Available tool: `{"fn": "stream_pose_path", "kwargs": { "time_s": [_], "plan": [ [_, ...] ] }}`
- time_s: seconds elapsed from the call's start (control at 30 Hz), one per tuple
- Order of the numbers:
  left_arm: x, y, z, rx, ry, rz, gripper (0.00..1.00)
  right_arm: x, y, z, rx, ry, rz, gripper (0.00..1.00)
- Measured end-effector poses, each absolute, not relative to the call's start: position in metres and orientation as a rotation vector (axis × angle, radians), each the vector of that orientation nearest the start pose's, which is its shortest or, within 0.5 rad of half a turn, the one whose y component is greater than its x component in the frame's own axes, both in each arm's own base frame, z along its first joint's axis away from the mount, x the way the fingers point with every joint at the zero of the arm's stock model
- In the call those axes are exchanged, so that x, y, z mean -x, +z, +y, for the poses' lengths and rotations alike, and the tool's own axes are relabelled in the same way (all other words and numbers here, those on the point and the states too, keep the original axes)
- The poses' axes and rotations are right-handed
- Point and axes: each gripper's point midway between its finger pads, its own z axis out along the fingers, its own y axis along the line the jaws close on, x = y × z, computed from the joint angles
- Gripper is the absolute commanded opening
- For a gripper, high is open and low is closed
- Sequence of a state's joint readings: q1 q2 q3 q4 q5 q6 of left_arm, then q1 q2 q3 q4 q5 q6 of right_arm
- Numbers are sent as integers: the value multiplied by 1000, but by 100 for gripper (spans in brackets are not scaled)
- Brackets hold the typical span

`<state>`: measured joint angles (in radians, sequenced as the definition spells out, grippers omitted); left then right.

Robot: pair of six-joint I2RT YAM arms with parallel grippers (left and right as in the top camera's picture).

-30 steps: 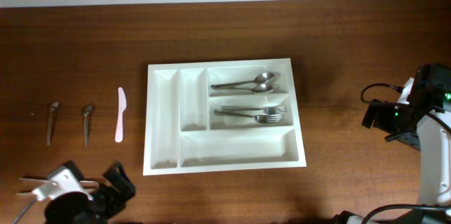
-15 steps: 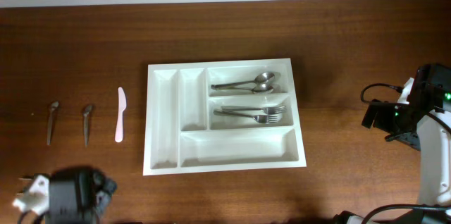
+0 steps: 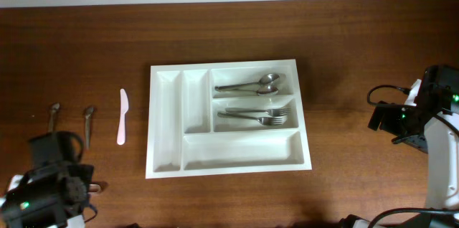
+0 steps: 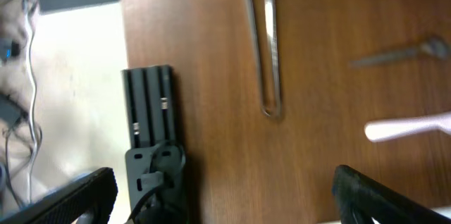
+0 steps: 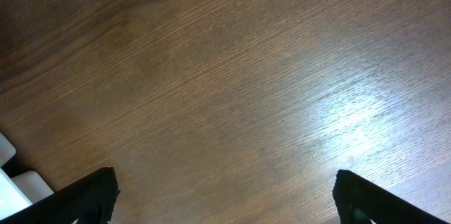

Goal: Pack container
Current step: 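Move the left gripper down-left toward the metal tongs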

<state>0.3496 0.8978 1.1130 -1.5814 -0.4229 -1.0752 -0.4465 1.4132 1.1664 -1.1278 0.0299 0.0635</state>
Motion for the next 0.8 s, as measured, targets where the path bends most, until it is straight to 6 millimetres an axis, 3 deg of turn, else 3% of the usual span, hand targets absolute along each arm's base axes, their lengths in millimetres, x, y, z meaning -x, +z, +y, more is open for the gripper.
{"fn": "stream_pose_path", "kwargs": {
  "time_s": [0.2,0.43,0.8],
  "plan": [
    [-98,205,123,1903,337,2022,99,-249,131,-125,-749,-99,2857,98],
    [-109,208,115,1766,206,2173,99,-249,131,-125,-748,-99,2856,99],
    [-138,277,122,1457,150,2121,99,-249,131,-125,-749,-99,2856,99]
  ]
}}
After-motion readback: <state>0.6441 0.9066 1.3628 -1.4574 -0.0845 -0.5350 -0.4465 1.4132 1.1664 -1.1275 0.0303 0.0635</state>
